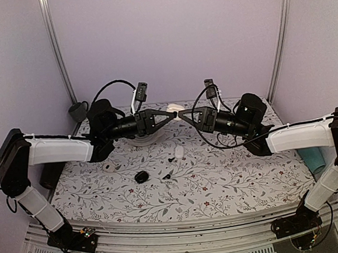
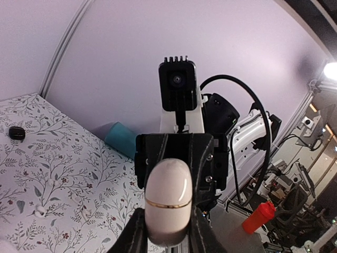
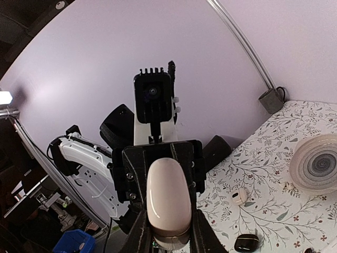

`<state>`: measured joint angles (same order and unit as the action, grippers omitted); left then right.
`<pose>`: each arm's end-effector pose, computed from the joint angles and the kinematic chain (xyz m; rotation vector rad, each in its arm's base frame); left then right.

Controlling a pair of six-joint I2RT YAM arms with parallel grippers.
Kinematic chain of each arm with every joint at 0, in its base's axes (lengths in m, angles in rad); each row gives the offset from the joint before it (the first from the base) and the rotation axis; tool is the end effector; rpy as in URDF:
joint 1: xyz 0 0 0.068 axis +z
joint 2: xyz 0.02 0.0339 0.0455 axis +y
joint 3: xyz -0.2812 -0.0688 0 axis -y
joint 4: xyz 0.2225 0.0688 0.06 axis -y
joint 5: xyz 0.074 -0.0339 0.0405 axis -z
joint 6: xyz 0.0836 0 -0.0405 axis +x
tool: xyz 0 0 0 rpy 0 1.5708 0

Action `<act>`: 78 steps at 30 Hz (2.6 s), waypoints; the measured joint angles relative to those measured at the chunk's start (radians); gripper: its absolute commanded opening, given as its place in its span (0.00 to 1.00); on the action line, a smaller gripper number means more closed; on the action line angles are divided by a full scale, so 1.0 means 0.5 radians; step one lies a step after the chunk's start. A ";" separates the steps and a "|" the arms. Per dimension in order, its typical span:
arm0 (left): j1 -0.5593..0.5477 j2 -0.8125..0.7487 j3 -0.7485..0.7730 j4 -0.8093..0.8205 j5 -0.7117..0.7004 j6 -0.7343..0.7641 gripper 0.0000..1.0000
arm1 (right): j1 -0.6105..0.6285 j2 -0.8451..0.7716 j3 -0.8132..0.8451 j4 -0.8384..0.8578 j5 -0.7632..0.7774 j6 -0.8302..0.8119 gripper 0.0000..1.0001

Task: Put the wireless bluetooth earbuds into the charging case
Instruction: Pass from the right arm to the left, then open the charging case.

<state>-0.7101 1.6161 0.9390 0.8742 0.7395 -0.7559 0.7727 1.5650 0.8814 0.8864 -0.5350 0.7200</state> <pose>0.2491 -0.2884 0.3284 0.6780 1.5239 -1.6648 0.2364 0.2900 0.3301 -0.5497 1.5029 1.5684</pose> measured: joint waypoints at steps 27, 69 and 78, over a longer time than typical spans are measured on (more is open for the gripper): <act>-0.004 0.000 0.054 -0.263 0.130 0.206 0.35 | -0.041 0.002 -0.001 -0.124 -0.161 -0.056 0.06; -0.016 -0.151 0.116 -0.583 0.191 0.697 0.00 | -0.043 -0.207 -0.142 -0.217 0.042 -0.111 0.66; -0.016 -0.172 0.163 -0.810 0.182 0.932 0.00 | -0.040 -0.226 -0.095 -0.428 0.033 -0.260 0.69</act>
<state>-0.7181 1.5303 1.0203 0.4690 0.8307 -0.2901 0.7528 1.4521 0.8341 0.6724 -0.5186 0.5900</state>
